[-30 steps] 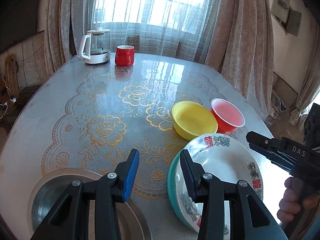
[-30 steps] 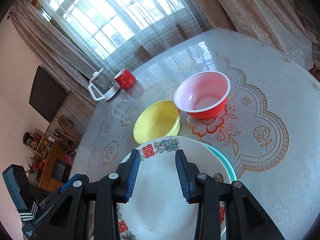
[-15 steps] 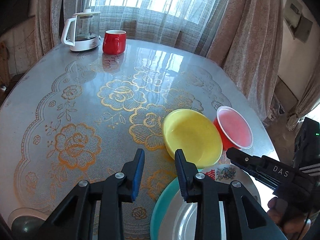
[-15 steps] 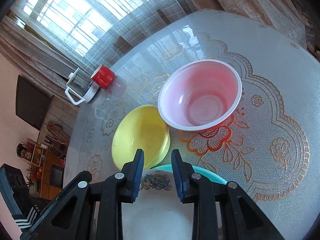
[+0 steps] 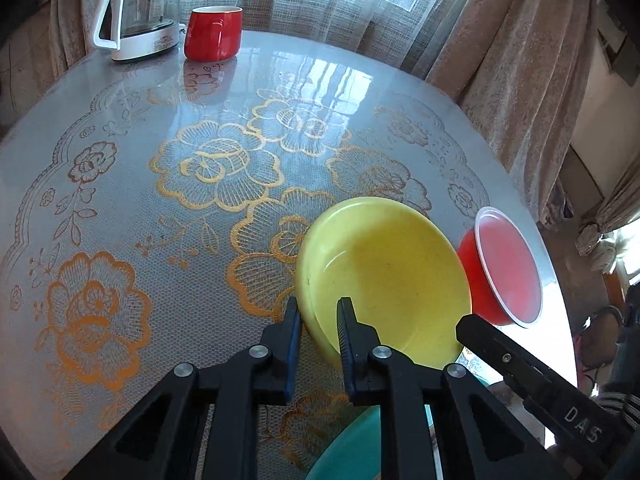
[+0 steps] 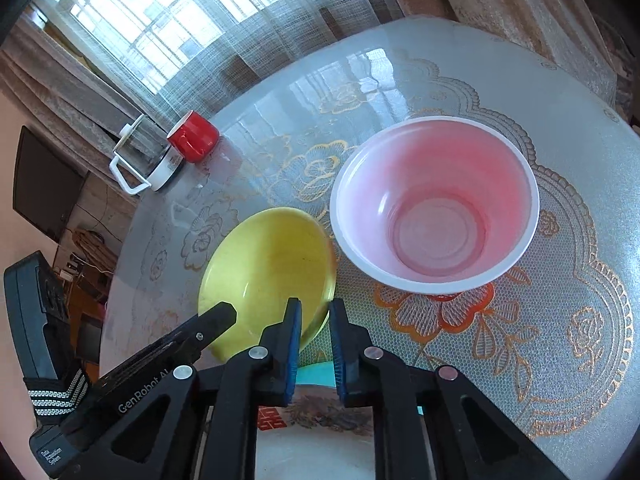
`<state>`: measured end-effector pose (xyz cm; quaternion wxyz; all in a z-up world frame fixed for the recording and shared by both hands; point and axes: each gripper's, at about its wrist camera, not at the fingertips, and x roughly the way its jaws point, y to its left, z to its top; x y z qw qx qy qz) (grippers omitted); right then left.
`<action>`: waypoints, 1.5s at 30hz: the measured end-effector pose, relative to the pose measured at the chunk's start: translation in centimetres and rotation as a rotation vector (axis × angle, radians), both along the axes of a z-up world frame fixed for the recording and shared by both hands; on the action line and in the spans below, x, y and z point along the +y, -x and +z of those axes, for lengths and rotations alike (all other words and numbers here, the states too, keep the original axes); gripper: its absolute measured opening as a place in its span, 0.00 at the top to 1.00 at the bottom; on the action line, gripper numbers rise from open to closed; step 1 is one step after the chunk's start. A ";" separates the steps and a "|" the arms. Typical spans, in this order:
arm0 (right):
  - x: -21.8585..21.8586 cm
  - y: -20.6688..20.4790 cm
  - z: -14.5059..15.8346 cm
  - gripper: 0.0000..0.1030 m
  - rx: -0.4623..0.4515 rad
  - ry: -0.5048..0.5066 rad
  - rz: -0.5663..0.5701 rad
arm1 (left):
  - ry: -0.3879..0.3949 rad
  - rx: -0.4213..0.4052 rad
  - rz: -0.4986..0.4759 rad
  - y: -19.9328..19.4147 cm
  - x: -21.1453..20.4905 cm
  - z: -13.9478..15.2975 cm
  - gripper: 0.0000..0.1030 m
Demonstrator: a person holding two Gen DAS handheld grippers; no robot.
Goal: Organize plates and bowls
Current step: 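Lift the yellow bowl with the left tool and carry it over the steel bowl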
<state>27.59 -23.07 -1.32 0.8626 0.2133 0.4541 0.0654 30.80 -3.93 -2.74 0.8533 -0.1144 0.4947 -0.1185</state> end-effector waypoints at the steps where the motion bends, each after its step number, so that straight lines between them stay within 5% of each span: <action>1: 0.1 -0.1 0.0 0.87 0.003 0.006 0.006 | 0.005 -0.002 0.002 0.1 0.2 0.0 0.84; 14: 2.8 0.1 1.2 0.87 -0.030 0.000 0.081 | -0.059 -0.154 0.025 4.3 2.8 3.9 0.85; 29: 4.1 7.2 4.2 0.87 -0.129 -0.065 0.171 | -0.080 -0.298 0.007 12.8 4.8 7.1 0.84; 45: 6.7 14.1 5.1 0.87 -0.206 -0.068 0.254 | -0.020 -0.328 0.068 20.8 8.5 7.2 0.84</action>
